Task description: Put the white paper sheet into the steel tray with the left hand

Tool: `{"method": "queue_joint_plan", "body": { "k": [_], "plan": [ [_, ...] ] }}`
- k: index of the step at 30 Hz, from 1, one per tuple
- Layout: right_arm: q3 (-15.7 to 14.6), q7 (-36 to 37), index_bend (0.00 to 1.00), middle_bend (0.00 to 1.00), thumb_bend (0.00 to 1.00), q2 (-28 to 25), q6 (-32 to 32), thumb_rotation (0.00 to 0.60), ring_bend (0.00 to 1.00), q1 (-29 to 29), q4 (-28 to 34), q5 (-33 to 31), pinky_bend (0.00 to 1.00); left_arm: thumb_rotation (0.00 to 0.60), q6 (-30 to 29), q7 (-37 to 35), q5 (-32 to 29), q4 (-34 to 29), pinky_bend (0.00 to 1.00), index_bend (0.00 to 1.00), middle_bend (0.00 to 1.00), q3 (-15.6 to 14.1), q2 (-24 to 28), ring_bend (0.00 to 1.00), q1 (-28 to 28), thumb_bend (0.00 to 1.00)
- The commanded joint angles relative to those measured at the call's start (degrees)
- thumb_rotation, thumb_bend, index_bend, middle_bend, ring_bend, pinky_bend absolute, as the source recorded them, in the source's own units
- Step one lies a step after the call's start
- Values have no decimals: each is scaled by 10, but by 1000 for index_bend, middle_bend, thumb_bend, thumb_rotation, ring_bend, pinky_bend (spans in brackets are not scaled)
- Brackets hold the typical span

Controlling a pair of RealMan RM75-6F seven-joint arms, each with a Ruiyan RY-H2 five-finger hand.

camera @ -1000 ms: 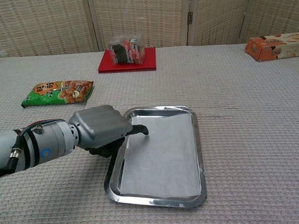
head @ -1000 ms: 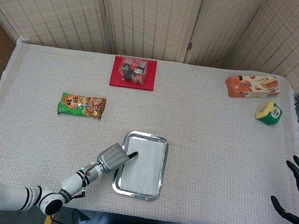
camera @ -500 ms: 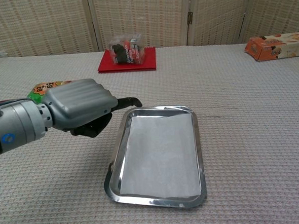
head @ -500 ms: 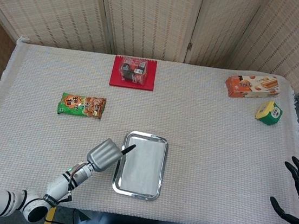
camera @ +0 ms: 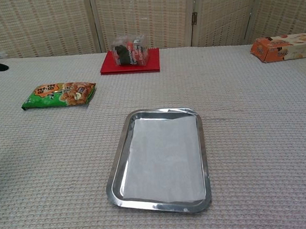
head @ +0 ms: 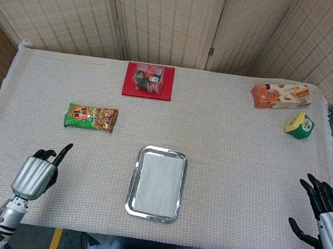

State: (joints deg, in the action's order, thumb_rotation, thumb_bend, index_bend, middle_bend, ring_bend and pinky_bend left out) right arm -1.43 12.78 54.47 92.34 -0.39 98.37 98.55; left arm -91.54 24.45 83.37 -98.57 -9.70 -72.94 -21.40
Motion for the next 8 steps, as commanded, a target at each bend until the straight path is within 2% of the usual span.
{"method": "queue_joint_plan", "body": {
  "k": [1,5,8],
  "plan": [
    [6,-27,0,0,365,13,-2,600,0,2,2,-8,0,600,-66,-58,8,41,0,39,99,-9,15,0,64,278],
    [10,-63,0,0,365,28,-4,600,0,2,5,-14,0,600,-118,-81,11,84,0,45,98,9,7,0,109,276],
    [11,-82,0,0,365,36,-9,600,0,4,6,-16,0,600,-104,-104,-3,75,0,47,98,15,24,0,119,276]
  ]
}}
